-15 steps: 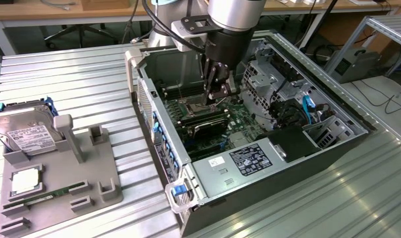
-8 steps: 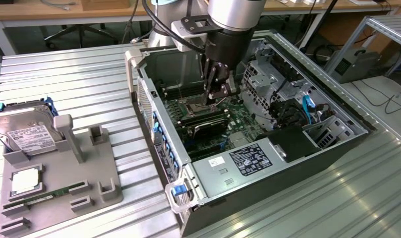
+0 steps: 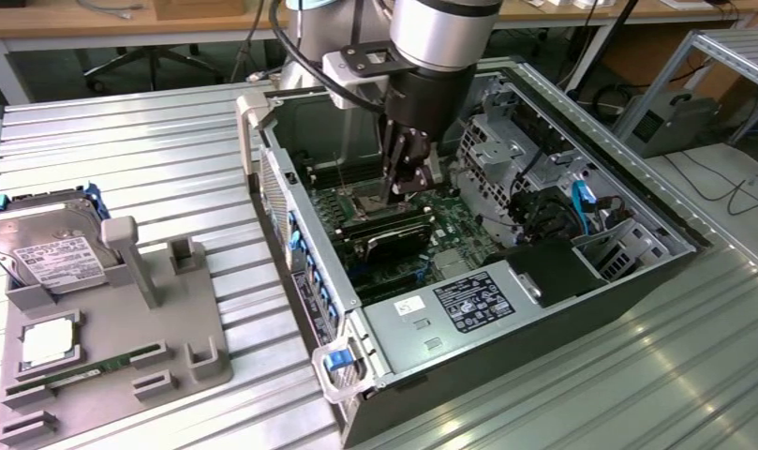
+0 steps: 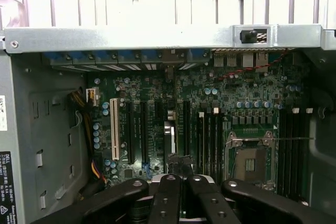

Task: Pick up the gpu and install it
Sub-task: 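Press down on the gpu until it lock into place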

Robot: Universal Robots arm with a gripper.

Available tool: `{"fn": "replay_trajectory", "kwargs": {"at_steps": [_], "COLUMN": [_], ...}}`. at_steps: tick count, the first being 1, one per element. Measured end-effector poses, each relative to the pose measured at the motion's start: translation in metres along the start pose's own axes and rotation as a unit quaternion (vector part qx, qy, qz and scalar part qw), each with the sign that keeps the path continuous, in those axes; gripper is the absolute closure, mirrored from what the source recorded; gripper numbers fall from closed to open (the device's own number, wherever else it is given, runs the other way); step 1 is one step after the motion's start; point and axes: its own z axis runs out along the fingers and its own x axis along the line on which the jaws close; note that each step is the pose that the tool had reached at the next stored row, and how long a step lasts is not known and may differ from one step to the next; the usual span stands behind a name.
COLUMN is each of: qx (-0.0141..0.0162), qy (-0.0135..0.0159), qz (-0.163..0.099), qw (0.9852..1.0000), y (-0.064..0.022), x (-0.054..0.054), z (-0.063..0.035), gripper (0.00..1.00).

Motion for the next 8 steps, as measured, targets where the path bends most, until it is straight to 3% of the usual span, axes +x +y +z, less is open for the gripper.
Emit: {"fn": "replay_trajectory", "kwargs": {"at_steps": [8], "qx": [0.0000], "qy": [0.0000], "qz": [0.000], "qw": [1.0000], "y": [0.0001], "x": [0.000], "z": [0.0154], "gripper": [0.89]}}
